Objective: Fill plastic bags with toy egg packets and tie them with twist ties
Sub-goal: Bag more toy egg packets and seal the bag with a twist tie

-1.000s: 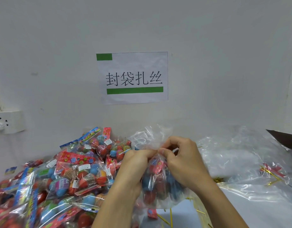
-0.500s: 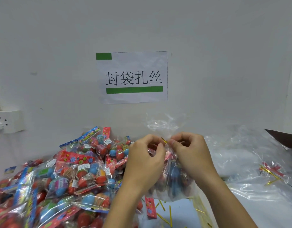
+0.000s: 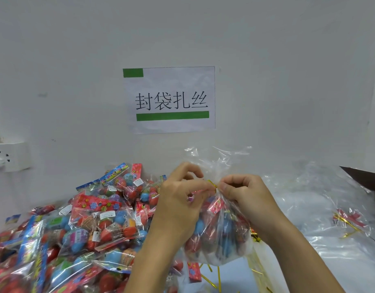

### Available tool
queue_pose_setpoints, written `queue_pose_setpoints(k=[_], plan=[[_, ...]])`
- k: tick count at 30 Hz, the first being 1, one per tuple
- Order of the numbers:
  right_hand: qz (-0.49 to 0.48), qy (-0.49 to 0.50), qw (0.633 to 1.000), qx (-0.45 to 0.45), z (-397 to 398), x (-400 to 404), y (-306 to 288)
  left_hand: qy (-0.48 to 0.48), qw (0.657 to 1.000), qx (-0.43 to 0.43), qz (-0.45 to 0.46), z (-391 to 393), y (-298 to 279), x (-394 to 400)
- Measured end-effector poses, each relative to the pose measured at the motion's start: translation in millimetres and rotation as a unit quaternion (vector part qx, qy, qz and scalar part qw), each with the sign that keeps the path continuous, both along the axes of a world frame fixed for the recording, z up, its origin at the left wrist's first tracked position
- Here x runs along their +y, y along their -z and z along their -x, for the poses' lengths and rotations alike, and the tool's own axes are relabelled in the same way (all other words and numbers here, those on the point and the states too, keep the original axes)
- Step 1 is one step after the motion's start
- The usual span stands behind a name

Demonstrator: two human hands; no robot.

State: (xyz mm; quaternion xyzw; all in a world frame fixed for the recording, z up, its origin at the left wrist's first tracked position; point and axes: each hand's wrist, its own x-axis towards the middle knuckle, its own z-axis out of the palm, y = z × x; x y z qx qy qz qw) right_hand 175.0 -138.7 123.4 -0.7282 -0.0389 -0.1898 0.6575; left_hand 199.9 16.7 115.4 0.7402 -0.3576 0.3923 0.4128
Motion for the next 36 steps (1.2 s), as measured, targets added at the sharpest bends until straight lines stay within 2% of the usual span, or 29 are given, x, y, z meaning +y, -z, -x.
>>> queue_pose_setpoints(k=[4,9,15,23,29,36], plan=[[0.009,-0.010,1.000,0.007,-1,-1,2,-0.030,0.996,-0.065,-0.049,1,0,-1],[0.020,-0.024,0.999,0.007,-2,-3,3,-0.047,0.993,-0.075,-0.083,1,-2,0],[0.003,-0.037,0.999,-0.003,-1,-2,2,-0.035,0.996,-0.020,-0.075,3,-1,0],[0.008,-0.036,0.999,0.004,1,-2,1,-0.032,0.995,-0.012,-0.096,6,-6,3],[0.024,-0.033,0.999,0.007,1,-2,2,-0.027,0.994,0.028,-0.103,7,-6,3],[0.030,-0.014,0.999,-0.027,-2,0,1,-0.028,0.995,0.089,-0.025,10,-8,-1]])
